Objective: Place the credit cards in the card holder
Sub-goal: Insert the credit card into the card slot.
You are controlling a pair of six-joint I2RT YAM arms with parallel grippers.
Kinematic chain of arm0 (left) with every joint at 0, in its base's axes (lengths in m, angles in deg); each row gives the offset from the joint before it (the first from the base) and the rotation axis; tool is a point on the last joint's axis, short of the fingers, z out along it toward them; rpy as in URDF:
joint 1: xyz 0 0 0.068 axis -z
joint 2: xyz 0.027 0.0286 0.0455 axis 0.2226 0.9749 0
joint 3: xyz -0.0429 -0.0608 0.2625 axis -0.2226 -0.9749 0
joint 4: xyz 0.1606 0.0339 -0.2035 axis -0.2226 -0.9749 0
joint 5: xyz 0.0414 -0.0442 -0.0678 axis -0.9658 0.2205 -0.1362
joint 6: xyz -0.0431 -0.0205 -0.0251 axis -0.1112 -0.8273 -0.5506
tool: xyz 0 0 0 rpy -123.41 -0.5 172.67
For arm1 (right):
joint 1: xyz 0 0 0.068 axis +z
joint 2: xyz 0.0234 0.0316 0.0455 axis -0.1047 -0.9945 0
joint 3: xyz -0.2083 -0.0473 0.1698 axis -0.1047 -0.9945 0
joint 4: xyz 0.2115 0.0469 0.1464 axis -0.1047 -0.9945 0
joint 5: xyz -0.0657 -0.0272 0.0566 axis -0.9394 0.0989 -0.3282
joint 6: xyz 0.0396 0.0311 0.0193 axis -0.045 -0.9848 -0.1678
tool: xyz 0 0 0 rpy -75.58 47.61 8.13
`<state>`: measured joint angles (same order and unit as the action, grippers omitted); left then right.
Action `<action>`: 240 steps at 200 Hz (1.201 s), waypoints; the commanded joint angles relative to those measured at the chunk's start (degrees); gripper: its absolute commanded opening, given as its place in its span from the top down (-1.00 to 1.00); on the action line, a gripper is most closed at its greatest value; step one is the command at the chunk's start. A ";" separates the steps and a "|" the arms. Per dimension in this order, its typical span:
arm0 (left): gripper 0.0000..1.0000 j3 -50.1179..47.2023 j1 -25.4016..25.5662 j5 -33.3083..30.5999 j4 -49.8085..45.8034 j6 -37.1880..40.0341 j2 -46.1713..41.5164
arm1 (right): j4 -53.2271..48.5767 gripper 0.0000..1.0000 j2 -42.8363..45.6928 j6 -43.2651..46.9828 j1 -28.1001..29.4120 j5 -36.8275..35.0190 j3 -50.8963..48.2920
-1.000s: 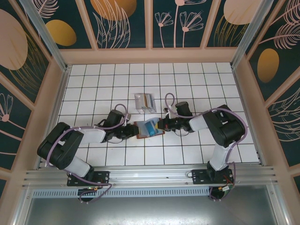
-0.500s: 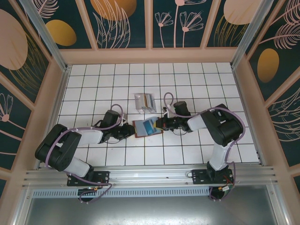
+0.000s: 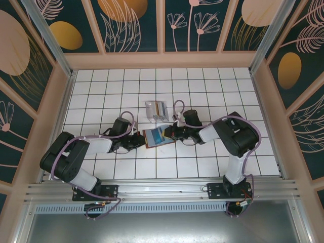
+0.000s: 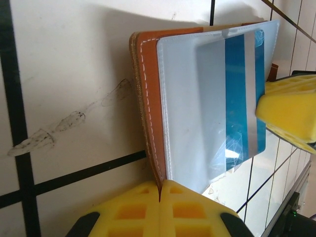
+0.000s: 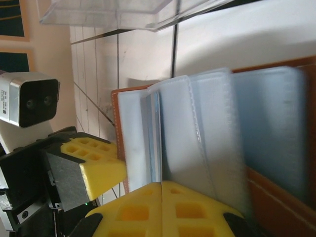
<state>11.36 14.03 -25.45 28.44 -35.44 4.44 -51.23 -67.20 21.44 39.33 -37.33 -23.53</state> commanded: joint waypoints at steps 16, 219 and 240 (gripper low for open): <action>1.00 0.86 -0.18 0.40 -1.59 1.04 0.48 | 2.26 1.00 -1.02 -1.58 3.61 -5.05 0.55; 1.00 0.68 -0.18 2.01 -0.64 1.78 1.44 | -22.87 0.89 1.29 14.63 8.09 -14.54 10.66; 1.00 0.75 -0.23 2.25 -0.17 1.69 1.18 | -22.84 0.92 0.16 14.66 9.07 -13.65 11.84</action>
<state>11.40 13.71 -24.97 28.53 -35.18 4.94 -72.91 -64.97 34.69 46.78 -51.91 -13.84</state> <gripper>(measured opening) 0.058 0.057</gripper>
